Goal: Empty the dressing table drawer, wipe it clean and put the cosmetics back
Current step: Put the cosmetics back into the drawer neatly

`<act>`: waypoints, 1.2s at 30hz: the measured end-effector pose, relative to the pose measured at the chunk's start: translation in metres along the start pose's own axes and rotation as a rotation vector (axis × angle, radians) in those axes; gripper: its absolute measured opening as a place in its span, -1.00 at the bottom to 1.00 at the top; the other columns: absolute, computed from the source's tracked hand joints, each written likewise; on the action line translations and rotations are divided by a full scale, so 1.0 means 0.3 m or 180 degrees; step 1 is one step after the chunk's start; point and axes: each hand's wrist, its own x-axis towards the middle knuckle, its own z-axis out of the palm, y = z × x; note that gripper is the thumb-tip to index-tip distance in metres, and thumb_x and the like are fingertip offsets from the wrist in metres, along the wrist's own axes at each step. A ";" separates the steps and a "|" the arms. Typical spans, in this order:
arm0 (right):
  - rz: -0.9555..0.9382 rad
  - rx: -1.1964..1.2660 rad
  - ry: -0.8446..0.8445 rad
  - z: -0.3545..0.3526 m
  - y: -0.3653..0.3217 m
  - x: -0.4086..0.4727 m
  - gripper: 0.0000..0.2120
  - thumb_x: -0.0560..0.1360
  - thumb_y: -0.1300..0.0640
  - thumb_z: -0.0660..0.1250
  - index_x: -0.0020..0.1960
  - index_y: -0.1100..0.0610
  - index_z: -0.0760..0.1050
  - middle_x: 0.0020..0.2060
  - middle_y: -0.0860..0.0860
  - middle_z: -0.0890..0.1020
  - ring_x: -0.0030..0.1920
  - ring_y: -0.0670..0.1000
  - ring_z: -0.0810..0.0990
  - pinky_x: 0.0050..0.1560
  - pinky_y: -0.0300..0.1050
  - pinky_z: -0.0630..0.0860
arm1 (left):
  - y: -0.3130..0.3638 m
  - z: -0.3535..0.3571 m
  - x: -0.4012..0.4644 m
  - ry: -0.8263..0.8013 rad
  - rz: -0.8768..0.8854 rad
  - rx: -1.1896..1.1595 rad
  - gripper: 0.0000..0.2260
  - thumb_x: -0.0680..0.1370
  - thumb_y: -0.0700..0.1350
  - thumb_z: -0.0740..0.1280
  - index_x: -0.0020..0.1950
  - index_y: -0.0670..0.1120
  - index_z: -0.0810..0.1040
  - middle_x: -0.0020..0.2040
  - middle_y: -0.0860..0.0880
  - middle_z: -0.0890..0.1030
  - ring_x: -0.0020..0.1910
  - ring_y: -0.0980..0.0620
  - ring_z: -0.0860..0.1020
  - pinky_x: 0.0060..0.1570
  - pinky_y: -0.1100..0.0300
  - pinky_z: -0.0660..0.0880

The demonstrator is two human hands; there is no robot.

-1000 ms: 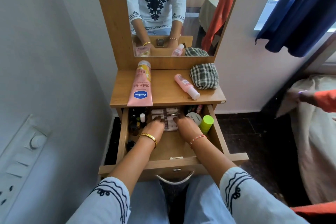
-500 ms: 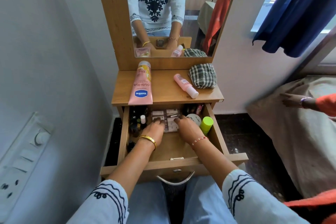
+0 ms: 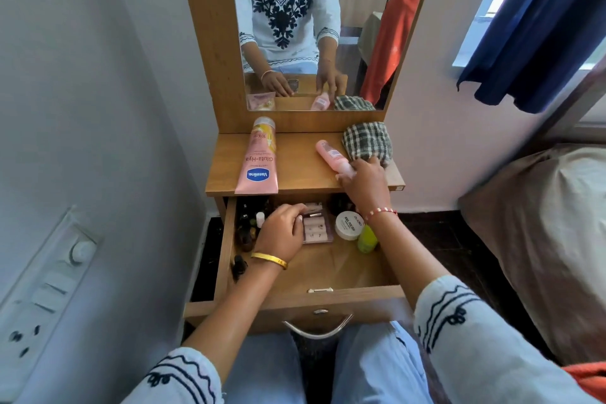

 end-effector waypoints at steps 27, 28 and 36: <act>-0.0448 0.0040 -0.1694 -0.002 0.101 -0.226 -0.63 0.39 0.19 0.45 0.19 0.16 0.55 0.09 0.08 0.61 0.07 0.01 0.53 -0.09 -0.35 0.34 | -0.011 -0.004 -0.035 -0.0245 -0.1568 -0.1079 -0.71 0.50 -0.12 0.35 0.20 -0.11 0.49 0.00 -0.06 0.50 -0.04 0.02 0.48 -0.08 0.20 0.47; -0.0471 -0.0017 -0.1717 0.008 0.098 -0.227 -0.63 0.40 0.21 0.44 0.20 0.17 0.54 0.11 0.08 0.60 0.10 0.02 0.54 -0.07 -0.38 0.34 | -0.016 -0.001 -0.037 -0.0363 -0.1526 -0.0961 -0.72 0.50 -0.12 0.34 0.21 -0.10 0.49 0.01 -0.04 0.50 -0.03 0.04 0.46 -0.10 0.25 0.45; -0.0325 -0.0463 -0.1853 0.092 0.091 -0.233 -0.68 0.45 0.26 0.33 0.19 0.25 0.42 0.11 0.20 0.55 0.15 0.20 0.53 0.15 -0.01 0.47 | -0.043 0.030 -0.049 -0.1275 -0.1188 0.0264 -0.76 0.49 -0.13 0.34 0.15 -0.11 0.56 0.20 -0.10 0.56 0.16 -0.06 0.51 0.12 0.17 0.43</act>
